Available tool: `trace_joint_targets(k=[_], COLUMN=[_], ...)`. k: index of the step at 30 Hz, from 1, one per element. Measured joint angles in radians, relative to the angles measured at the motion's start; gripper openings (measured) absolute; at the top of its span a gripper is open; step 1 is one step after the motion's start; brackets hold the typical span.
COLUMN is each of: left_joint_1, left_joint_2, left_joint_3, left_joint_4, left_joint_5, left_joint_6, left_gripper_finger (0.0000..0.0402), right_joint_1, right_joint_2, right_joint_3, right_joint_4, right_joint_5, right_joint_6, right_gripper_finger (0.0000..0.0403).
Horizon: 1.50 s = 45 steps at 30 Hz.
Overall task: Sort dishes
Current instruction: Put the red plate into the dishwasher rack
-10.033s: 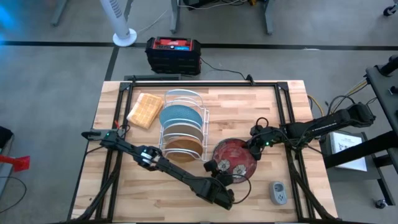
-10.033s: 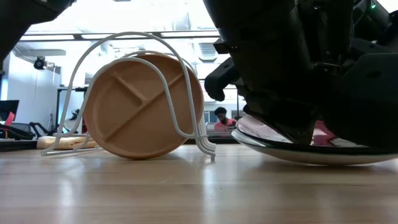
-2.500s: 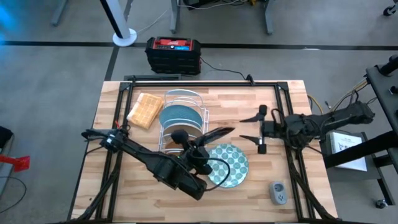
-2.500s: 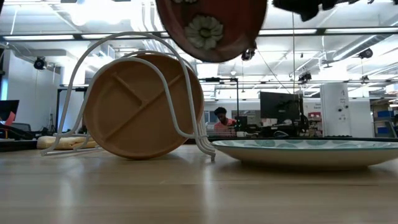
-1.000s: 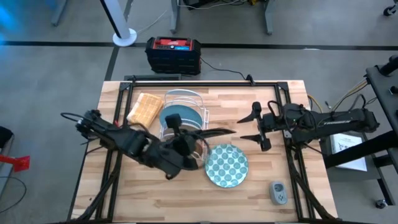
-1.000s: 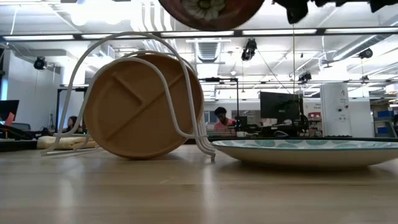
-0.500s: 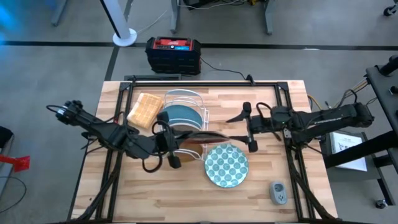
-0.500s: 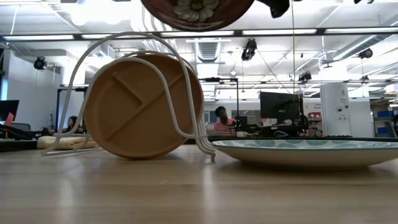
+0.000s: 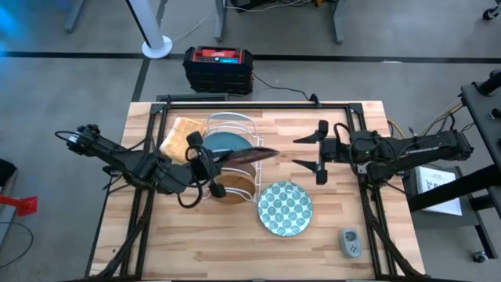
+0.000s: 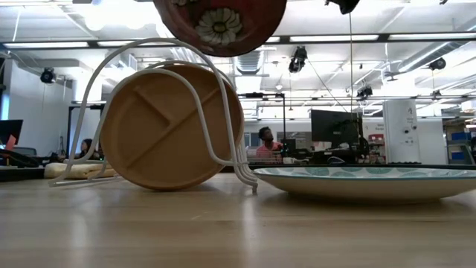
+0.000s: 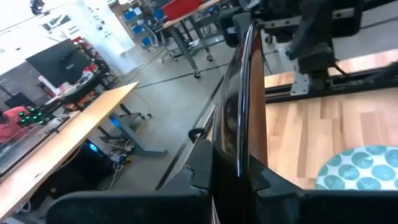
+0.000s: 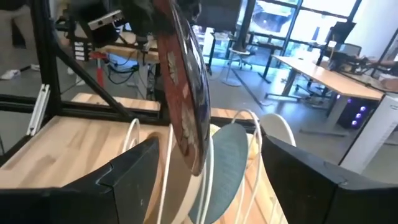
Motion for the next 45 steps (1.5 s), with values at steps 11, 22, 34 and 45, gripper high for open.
trace_joint_targets(k=[11,22,34,45], left_joint_1=[0.016,0.018,0.023,0.023], left_joint_2=[0.022,0.027,0.039,0.039], left_joint_3=[0.002,0.001,0.001,0.002], left_joint_4=[0.051,0.102,0.143,0.144], left_joint_5=[0.086,0.114,0.101,0.067], left_joint_6=[0.021,0.027,0.039,0.032], left_gripper_finger=[0.0010,0.0011,0.0015,0.0070], right_joint_1=[-0.004,-0.021,-0.050,-0.048], right_joint_2=[0.157,0.254,0.292,0.286], right_joint_3=[0.001,0.002,0.002,0.001], right_joint_4=[0.204,0.412,0.444,0.427], right_joint_5=[-0.009,-0.146,-0.109,-0.099], right_joint_6=[-0.050,-0.063,-0.076,-0.068], right_gripper_finger=[0.0306,0.0250,0.0035,0.0021])
